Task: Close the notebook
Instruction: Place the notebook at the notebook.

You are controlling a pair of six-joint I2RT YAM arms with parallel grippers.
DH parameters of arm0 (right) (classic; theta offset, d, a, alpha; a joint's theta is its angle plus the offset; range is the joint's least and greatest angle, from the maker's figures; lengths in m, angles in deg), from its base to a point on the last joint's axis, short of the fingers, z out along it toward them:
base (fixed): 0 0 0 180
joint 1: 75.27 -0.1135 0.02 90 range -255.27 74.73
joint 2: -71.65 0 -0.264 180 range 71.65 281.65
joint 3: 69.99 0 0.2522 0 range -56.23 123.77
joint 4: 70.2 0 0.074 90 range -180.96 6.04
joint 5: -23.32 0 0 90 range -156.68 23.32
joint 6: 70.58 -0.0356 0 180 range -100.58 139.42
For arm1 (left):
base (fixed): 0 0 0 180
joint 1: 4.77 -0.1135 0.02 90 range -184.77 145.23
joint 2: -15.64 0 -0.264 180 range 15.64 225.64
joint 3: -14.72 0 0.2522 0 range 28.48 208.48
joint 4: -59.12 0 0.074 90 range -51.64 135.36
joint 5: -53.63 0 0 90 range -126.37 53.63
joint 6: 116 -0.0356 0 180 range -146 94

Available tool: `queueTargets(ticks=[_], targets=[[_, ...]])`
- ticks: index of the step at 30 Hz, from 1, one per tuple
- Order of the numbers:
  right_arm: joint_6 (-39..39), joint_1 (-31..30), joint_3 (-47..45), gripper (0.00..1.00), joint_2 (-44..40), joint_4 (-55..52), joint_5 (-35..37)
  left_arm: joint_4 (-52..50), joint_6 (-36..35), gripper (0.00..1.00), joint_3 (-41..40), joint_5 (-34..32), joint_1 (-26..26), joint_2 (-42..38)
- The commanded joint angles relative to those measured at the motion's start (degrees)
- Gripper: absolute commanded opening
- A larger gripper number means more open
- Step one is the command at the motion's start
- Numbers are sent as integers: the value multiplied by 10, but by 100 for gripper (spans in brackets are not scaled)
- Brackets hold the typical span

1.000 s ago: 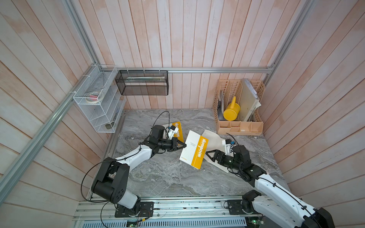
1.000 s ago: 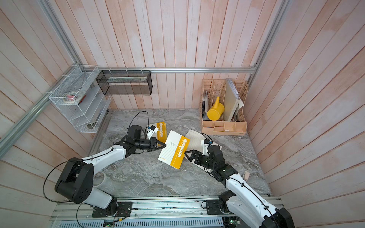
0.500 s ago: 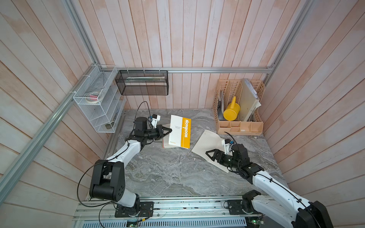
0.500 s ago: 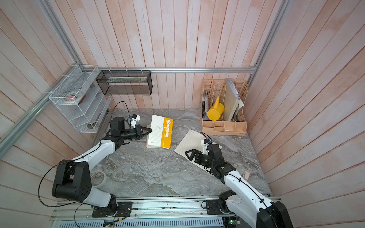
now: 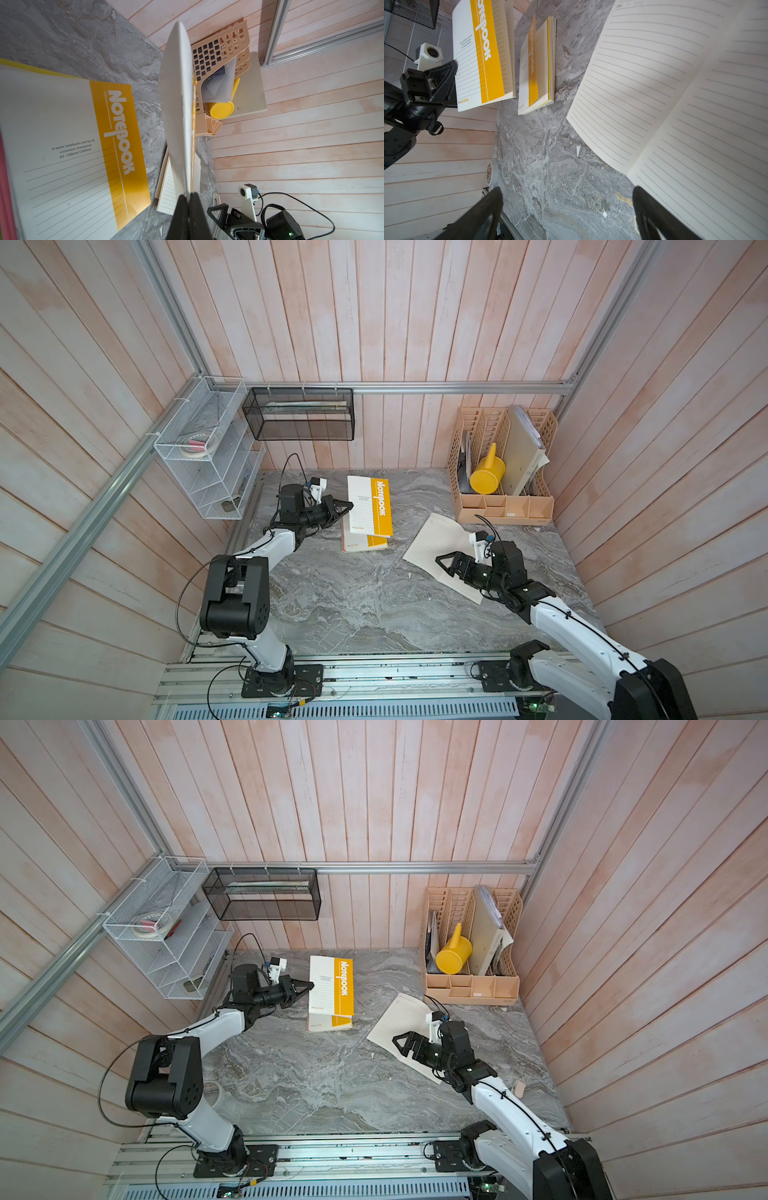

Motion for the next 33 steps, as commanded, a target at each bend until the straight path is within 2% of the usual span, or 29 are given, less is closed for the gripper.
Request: queueTargets(ticks=[1, 17, 33], targets=[[14, 5, 3, 98, 6, 13, -14, 26, 15, 0, 22, -14, -6, 24], [16, 19, -15, 98, -7, 9, -21, -80, -30, 0, 80, -19, -18, 111], [11, 21, -19, 98, -16, 5, -17, -89, -54, 0, 72, -20, -21, 146]])
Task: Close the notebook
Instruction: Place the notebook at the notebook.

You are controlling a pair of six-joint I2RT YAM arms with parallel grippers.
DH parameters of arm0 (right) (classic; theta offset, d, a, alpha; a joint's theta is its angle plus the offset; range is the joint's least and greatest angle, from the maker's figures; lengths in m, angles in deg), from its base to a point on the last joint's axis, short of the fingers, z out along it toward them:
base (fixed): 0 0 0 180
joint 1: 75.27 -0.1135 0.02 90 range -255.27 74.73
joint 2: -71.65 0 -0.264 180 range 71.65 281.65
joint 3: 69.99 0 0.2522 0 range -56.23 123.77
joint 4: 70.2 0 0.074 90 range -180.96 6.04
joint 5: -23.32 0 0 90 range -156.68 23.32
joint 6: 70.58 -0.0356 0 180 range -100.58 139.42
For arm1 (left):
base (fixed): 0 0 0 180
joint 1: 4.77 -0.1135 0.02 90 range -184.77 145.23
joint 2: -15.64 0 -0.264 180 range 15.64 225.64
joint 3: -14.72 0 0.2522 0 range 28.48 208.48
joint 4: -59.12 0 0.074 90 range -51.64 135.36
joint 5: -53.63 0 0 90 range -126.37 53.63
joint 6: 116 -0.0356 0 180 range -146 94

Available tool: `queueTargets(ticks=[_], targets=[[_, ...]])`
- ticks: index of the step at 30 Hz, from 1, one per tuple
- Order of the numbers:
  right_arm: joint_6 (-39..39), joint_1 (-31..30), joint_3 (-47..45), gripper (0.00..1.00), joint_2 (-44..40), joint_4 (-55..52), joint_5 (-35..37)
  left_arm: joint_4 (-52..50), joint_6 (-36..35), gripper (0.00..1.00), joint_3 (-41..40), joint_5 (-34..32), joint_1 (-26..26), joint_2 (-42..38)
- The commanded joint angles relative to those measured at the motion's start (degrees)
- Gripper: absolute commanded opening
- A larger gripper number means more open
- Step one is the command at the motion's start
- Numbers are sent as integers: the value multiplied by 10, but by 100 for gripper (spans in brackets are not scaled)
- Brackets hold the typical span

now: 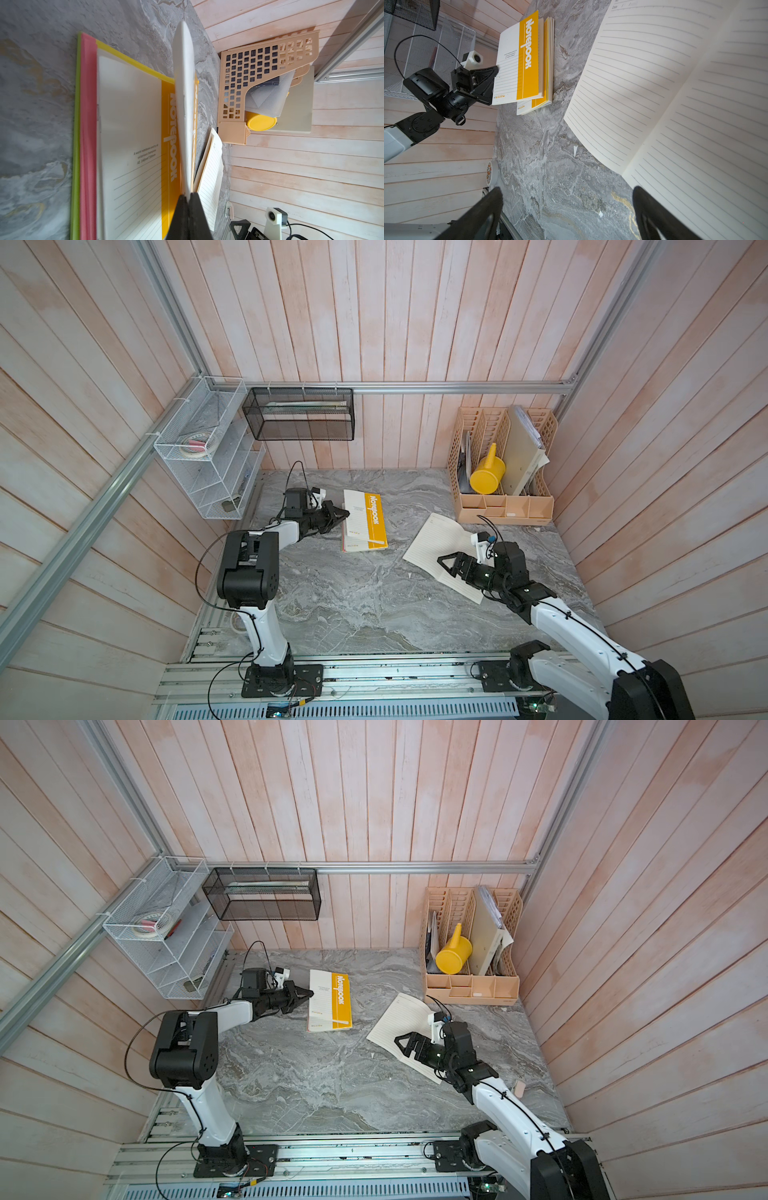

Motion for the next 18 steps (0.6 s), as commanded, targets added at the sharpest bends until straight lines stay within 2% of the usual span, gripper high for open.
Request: queueTargets(ticks=[1, 18], targets=[[3, 4, -8, 98, -8, -3, -3, -4, -21, 0, 6, -1, -3, 17], [2, 4, -4, 98, -18, -14, -2, -16, -44, 0, 1, -17, -4, 39]])
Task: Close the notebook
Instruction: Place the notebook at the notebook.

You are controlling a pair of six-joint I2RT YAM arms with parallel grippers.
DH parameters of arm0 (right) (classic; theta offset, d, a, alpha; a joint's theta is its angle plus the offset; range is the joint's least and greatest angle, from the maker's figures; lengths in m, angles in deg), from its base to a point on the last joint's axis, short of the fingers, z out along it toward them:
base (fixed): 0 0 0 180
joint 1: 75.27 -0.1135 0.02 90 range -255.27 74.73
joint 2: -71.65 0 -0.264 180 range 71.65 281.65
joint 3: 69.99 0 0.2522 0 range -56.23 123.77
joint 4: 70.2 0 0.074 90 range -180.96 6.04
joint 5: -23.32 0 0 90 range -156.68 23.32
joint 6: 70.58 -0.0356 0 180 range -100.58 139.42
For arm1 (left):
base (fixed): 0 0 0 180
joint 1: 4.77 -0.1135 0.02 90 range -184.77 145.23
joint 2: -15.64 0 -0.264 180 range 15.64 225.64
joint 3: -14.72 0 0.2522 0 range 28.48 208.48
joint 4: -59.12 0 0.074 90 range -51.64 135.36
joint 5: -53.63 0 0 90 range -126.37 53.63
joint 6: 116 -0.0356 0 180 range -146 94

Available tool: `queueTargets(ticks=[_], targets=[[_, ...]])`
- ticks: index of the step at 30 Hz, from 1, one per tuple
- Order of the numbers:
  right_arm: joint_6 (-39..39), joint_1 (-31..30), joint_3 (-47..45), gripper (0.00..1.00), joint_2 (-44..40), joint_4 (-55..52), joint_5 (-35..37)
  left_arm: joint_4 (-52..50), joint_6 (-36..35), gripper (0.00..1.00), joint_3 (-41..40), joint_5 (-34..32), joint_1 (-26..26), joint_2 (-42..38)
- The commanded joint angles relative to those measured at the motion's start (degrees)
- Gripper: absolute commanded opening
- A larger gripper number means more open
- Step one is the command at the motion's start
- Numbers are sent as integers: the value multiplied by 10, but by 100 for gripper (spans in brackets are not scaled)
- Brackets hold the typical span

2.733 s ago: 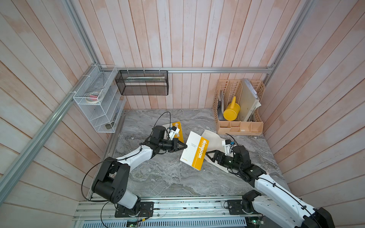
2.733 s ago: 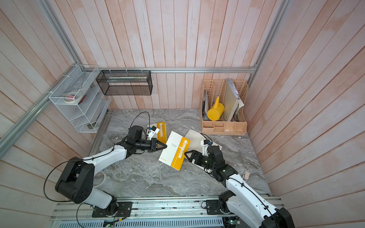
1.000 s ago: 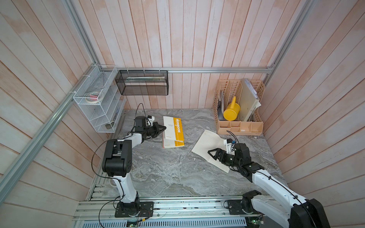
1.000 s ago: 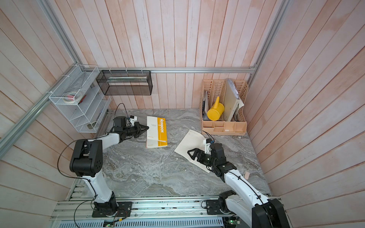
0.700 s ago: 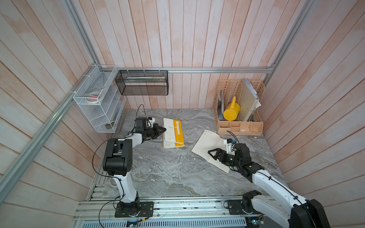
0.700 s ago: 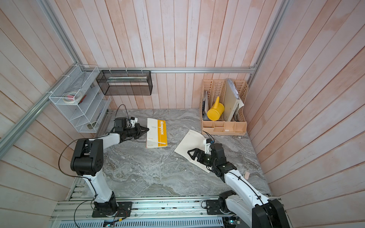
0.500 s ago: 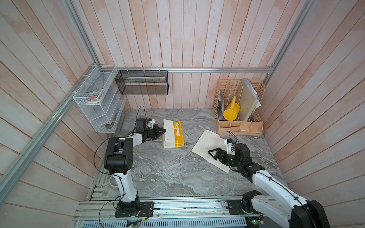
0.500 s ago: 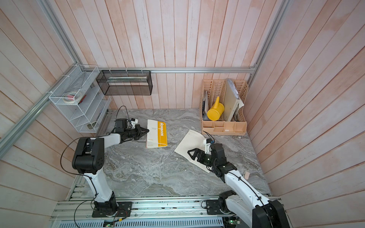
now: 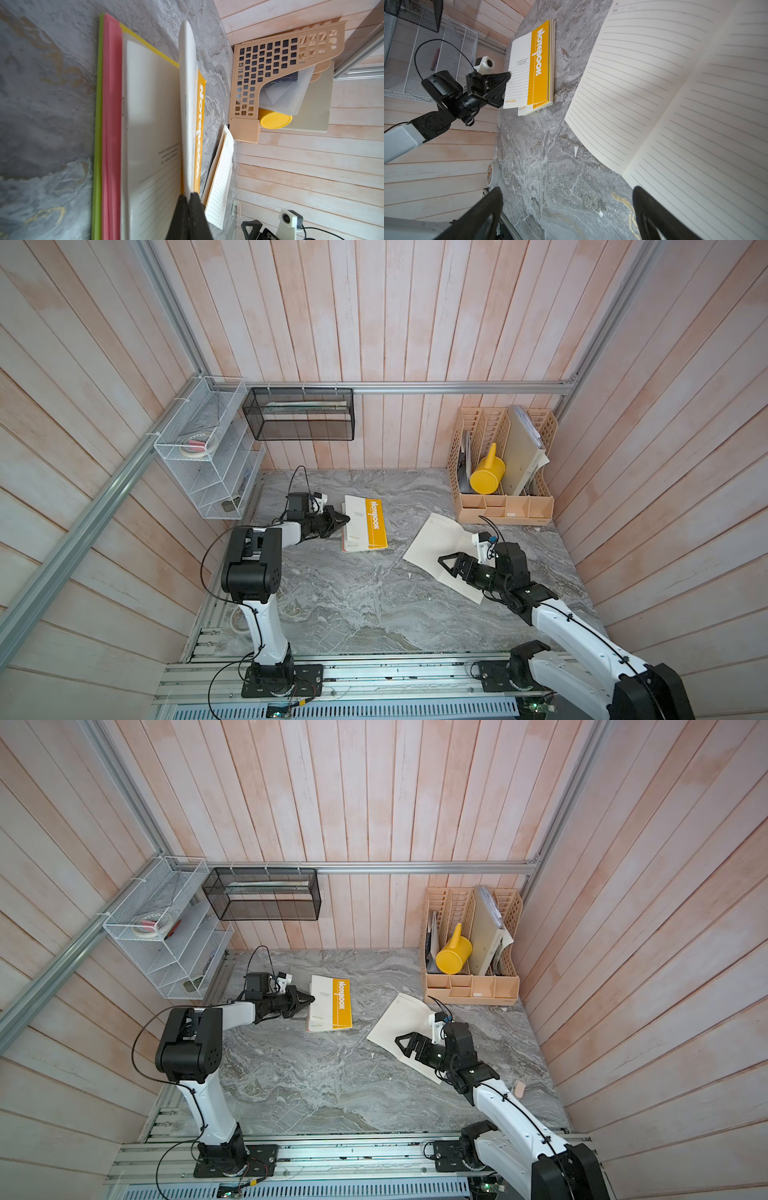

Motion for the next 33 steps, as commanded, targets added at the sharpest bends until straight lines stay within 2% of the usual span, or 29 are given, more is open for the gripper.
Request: queueTargets(ticks=[1, 18, 22, 24, 33], targets=[[2, 2, -1, 98, -10, -14, -1, -5, -19, 0, -1, -16, -4, 11], [-1, 2, -4, 98, -24, -21, 1, 9, -16, 0, -24, -30, -3, 21], [-3, 2, -6, 98, -27, -21, 0, 10, -17, 3, -31, -33, -4, 23], [-3, 2, -6, 98, -28, -21, 0, 10, -17, 10, -32, -35, -4, 23], [-6, 2, -9, 98, -35, -21, 0, -2, -19, 16, -35, -44, -5, 7]])
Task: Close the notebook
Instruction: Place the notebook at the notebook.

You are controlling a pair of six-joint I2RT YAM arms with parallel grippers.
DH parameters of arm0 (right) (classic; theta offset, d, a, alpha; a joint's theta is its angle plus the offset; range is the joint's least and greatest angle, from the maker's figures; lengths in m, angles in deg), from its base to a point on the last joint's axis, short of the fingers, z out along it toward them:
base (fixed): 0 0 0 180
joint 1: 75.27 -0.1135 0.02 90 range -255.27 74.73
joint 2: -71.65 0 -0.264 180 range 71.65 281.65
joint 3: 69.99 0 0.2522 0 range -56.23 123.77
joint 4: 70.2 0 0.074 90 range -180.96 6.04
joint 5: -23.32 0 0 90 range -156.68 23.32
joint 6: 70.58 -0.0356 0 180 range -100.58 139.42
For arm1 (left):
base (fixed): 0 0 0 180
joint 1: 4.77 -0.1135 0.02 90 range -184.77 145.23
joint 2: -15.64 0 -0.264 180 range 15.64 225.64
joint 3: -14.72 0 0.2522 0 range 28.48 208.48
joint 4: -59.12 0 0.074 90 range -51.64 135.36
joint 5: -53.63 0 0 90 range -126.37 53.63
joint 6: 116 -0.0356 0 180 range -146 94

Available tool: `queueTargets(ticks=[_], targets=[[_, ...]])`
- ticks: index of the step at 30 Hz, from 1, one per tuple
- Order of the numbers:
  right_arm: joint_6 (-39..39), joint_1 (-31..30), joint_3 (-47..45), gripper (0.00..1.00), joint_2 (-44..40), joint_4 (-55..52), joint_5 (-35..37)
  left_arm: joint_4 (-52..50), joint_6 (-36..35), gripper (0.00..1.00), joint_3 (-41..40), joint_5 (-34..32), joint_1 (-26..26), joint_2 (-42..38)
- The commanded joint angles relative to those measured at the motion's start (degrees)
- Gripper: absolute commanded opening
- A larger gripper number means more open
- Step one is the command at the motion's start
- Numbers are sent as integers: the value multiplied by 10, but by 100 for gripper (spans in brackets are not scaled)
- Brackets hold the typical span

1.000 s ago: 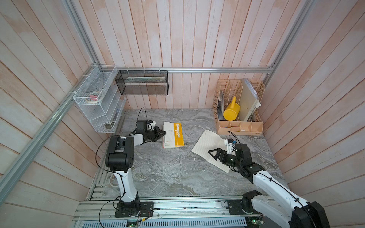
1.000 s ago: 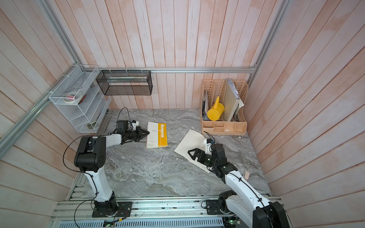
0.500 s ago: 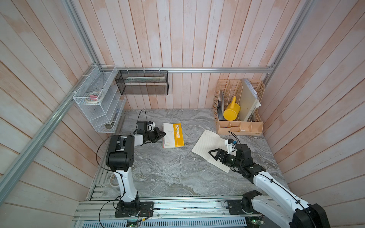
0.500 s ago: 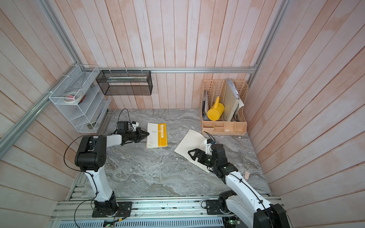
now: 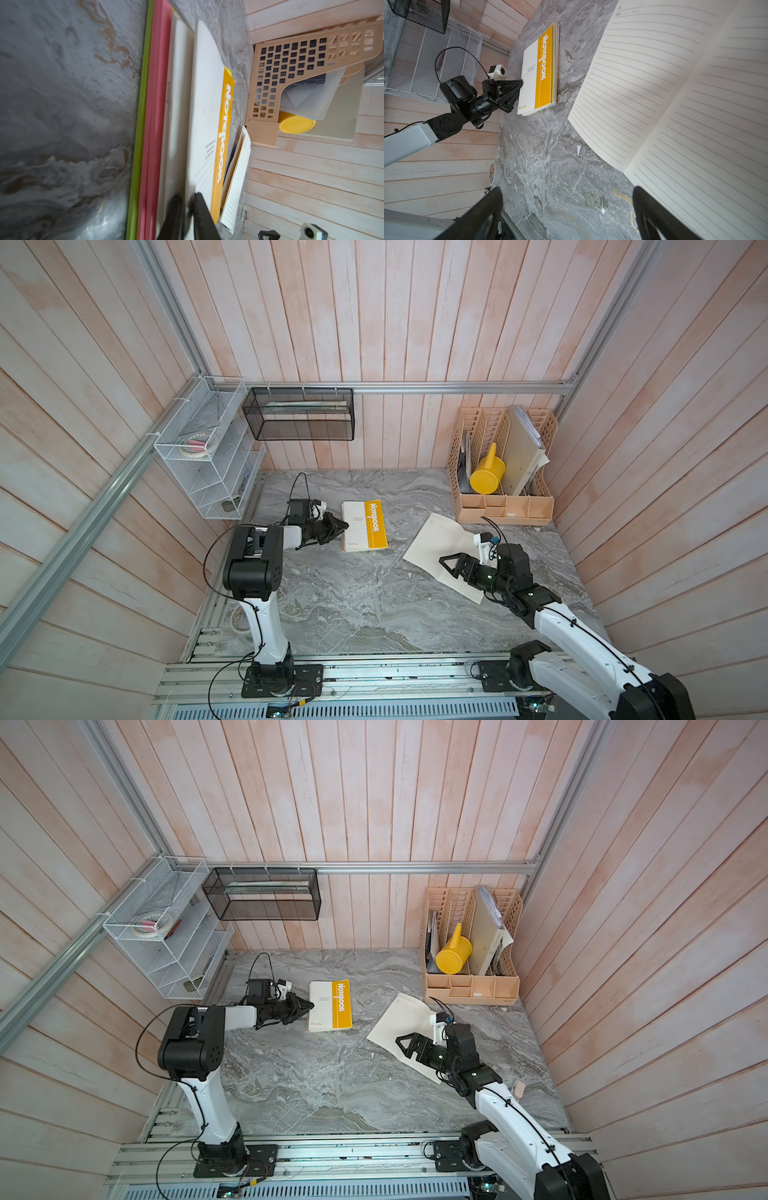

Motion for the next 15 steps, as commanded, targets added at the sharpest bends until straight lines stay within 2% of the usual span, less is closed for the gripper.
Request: queueTargets(ticks=[1, 10, 15], targets=[[-5, 2, -7, 98, -7, -7, 0, -8, -11, 18, -11, -16, -5, -10], [-5, 2, -8, 98, -2, 1, -4, -68, -43, 29, -8, -56, -6, -69], [-6, 2, -10, 98, 1, 7, -5, -117, -78, 30, 2, -98, -5, -104]])
